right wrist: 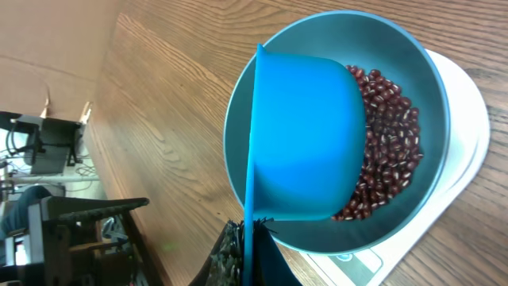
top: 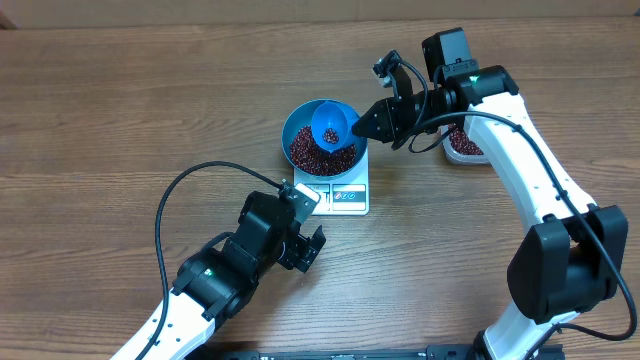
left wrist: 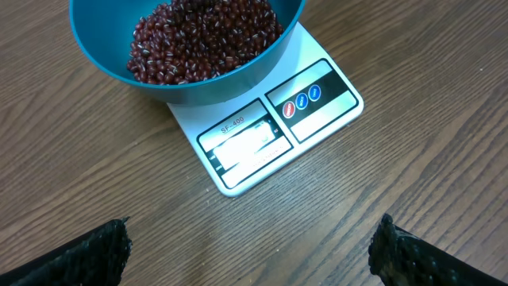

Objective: Scoop item into bowl and weigh 150g on scale

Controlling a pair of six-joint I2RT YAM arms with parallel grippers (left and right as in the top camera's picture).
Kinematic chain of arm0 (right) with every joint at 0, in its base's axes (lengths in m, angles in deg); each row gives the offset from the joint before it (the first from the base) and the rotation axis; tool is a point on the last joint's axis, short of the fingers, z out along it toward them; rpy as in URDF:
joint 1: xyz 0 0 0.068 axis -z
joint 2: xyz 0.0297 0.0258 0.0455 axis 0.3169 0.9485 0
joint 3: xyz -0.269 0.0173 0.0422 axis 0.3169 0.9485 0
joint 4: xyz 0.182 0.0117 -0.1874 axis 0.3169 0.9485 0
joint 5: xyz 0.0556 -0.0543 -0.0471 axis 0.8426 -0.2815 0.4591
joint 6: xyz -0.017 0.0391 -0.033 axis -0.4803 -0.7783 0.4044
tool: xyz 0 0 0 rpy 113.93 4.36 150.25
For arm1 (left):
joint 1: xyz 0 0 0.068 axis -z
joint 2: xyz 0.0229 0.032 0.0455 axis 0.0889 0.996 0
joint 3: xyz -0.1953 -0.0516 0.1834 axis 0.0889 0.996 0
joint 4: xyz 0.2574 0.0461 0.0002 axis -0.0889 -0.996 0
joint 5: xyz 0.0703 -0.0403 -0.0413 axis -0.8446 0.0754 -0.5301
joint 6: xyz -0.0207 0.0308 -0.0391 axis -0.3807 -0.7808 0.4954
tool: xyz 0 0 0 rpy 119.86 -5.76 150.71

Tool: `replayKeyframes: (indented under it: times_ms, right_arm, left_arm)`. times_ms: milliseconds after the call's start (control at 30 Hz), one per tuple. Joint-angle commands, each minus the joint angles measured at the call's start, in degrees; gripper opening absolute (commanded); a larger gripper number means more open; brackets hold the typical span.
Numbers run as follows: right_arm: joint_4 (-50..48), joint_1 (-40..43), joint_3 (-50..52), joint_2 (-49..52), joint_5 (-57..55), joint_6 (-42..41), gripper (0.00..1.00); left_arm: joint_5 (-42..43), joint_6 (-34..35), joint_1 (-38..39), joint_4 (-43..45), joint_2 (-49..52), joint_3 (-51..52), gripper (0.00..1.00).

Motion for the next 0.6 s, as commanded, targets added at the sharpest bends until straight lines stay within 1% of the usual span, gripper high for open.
replayKeyframes:
  times_ms: [0,367,567]
  right_arm:
    - [0.1,0.2,-2.1,0.2,-2.3,1.2,0.04]
    - [0.9,0.2,-2.1,0.2,-8.7,1.2,0.04]
    - [0.8,0.2,-2.1,0.2,-8.9,1.2,0.04]
  left_arm:
    - [-0.5,0.2,-0.2,0.1,0.3,0.4,0.99]
    - [-0.5,0.2,-0.2,0.0,0.3,0.4,1.00]
    - [-0.5,0.2,-0.2,0.1,0.3,0.4,1.00]
